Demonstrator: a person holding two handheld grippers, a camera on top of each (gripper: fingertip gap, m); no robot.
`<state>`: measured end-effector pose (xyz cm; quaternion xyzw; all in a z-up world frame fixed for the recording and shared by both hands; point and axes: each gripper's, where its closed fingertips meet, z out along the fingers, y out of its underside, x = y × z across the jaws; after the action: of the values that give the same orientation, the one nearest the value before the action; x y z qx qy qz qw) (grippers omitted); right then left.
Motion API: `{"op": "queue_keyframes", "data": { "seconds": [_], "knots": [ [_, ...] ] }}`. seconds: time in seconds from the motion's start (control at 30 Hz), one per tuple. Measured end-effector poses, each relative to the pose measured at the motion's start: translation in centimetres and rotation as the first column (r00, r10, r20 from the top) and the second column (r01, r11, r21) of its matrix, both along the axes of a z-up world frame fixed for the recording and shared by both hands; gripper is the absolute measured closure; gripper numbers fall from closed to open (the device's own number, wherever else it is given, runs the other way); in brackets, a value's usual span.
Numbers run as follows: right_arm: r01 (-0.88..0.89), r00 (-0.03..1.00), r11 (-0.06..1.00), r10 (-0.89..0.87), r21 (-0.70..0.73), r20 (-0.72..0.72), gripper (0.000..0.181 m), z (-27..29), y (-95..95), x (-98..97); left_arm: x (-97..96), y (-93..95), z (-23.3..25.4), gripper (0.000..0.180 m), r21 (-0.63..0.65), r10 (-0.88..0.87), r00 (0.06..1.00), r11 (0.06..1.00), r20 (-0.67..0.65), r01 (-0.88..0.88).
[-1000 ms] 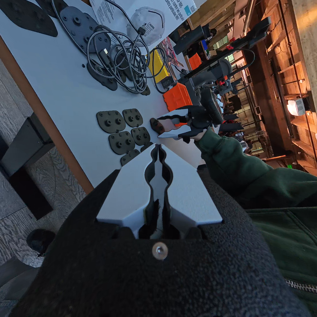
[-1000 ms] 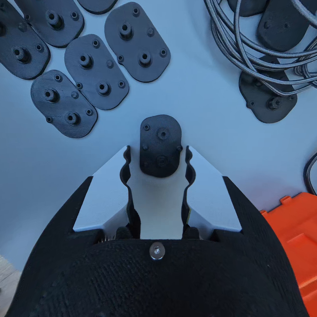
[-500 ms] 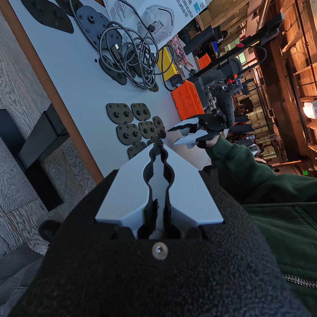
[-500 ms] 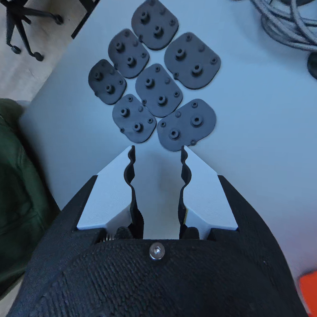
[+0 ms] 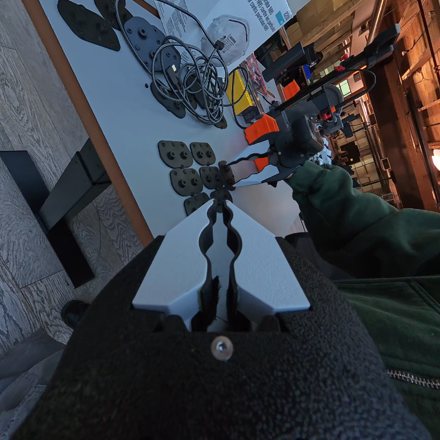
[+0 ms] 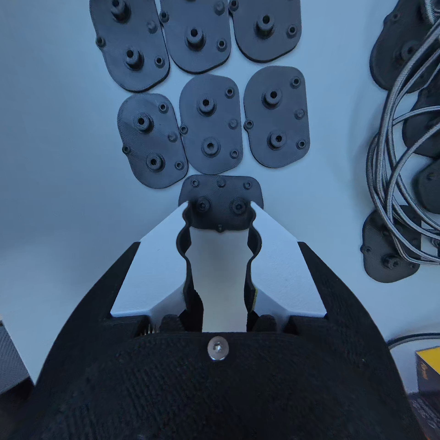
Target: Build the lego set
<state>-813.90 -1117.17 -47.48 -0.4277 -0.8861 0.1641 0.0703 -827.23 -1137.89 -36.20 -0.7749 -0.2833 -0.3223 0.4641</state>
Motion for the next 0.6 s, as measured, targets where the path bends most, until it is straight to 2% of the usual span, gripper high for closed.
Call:
{"op": "queue_keyframes", "data": {
  "seconds": [0.13, 0.27, 0.43, 0.6],
  "knots": [
    [0.034, 0.999, 0.999, -0.033, 0.023, -0.011, 0.14, 0.0, 0.6, -0.4, -0.3, -0.4, -0.3, 0.178, -0.003, 0.022, 1.0, 1.0, 0.011, -0.022],
    [0.326, 0.945, 0.944, -0.322, 0.051, -0.063, 0.14, 0.2, 4.1, -1.2, -0.1, -0.5, -0.7, 0.179, -0.007, 0.024, 0.999, 1.0, 0.021, -0.024],
    [0.677, 0.733, 0.736, -0.674, -0.005, -0.085, 0.14, 0.1, 7.3, -1.5, 0.4, -0.1, -0.9, 0.179, -0.008, 0.016, 1.0, 1.0, 0.027, -0.016],
    [0.861, 0.489, 0.498, -0.867, -0.105, -0.097, 0.14, 0.6, 7.5, -2.2, 0.3, 0.3, -0.9, 0.18, -0.005, 0.012, 1.0, 1.0, 0.023, -0.011]
  ]
}}
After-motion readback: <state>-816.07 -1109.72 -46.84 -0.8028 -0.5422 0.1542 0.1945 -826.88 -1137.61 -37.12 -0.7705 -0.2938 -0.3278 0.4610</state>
